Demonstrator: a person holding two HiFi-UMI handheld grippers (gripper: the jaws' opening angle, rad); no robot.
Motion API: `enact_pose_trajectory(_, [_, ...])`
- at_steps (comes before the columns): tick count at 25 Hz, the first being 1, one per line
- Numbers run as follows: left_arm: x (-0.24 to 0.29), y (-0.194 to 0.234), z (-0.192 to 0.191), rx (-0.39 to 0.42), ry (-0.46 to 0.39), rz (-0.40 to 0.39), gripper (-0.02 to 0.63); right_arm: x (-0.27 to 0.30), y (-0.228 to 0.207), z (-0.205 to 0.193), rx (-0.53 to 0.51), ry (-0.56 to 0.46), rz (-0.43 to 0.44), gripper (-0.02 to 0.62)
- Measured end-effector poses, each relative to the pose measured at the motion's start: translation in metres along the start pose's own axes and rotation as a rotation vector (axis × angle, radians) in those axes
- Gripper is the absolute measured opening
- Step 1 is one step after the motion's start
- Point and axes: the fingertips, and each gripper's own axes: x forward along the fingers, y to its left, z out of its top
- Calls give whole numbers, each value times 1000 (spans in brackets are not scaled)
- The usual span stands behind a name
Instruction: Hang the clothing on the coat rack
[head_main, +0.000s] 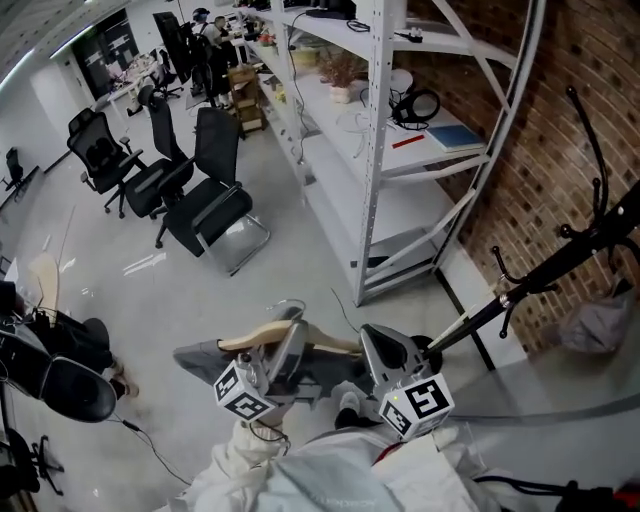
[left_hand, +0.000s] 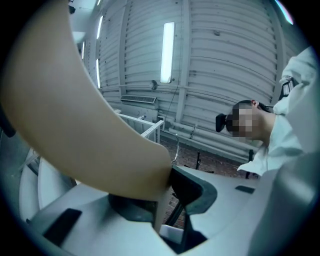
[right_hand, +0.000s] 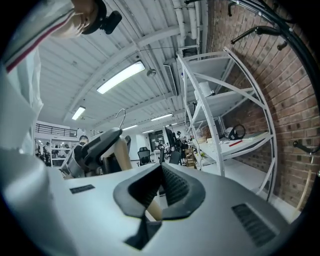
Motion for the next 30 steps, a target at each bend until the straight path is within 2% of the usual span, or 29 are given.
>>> enact_pose_trajectory(10, [107, 53, -44, -65, 63, -103, 120, 24, -113, 27, 3, -49, -114, 25])
enact_pose_trajectory(19, [185, 63, -84, -139, 123, -179, 120, 11, -185, 53, 11, -76, -210, 25])
enact_pose_trajectory(25, [219, 57, -106, -212, 175, -276, 120, -11, -213, 63, 3, -109, -338, 25])
enact_pose_trajectory(30, [245, 51, -129, -296, 239, -394, 120, -37, -234, 75, -23, -149, -498, 25])
